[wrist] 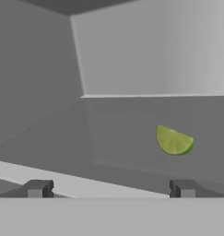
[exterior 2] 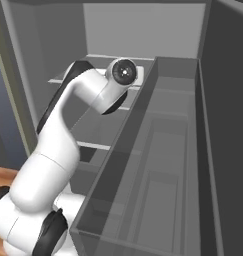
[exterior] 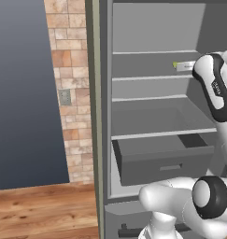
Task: There is a bowl on the dining counter. Grab a lemon wedge from the fridge and place it in the bowl. Then get the liquor bottle and glass cup from the cabinet and place them next to the bowl.
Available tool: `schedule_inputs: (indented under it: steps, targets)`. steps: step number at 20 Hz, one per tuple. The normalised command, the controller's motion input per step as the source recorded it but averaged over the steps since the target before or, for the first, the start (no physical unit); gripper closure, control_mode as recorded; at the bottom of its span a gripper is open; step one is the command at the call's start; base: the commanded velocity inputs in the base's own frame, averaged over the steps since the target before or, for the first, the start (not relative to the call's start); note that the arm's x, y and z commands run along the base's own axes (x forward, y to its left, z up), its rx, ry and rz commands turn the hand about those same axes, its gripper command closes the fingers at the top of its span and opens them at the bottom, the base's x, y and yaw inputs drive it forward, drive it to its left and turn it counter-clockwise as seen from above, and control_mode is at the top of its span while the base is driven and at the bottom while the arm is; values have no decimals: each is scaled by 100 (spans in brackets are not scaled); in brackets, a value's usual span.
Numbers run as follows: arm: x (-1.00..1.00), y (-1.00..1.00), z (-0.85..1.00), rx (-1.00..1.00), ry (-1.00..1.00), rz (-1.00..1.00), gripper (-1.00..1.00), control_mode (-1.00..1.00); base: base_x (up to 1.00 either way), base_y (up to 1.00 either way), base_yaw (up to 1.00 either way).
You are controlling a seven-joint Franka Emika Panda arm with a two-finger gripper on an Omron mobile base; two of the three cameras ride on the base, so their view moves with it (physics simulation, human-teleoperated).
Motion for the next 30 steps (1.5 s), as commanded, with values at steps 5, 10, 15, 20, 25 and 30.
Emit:
schedule_inputs:
  steps: [5, 10, 15, 20, 25, 30]
  targets:
    - [8, -5, 2, 0, 4, 0, -100, -100, 0, 0, 0]
    - [16, -5, 2, -3, 11, 2, -100, -100, 0, 0, 0]
    - [20, 0, 0, -6, 12, 3, -100, -100, 0, 0, 0]
    - [13, 0, 4, -2, 6, 2, -100, -100, 0, 0, 0]
    - [0, -8, 0, 0, 0, 0, -100, -100, 0, 0, 0]
    - [0, -10, 0, 0, 0, 0, -100, -100, 0, 0, 0]
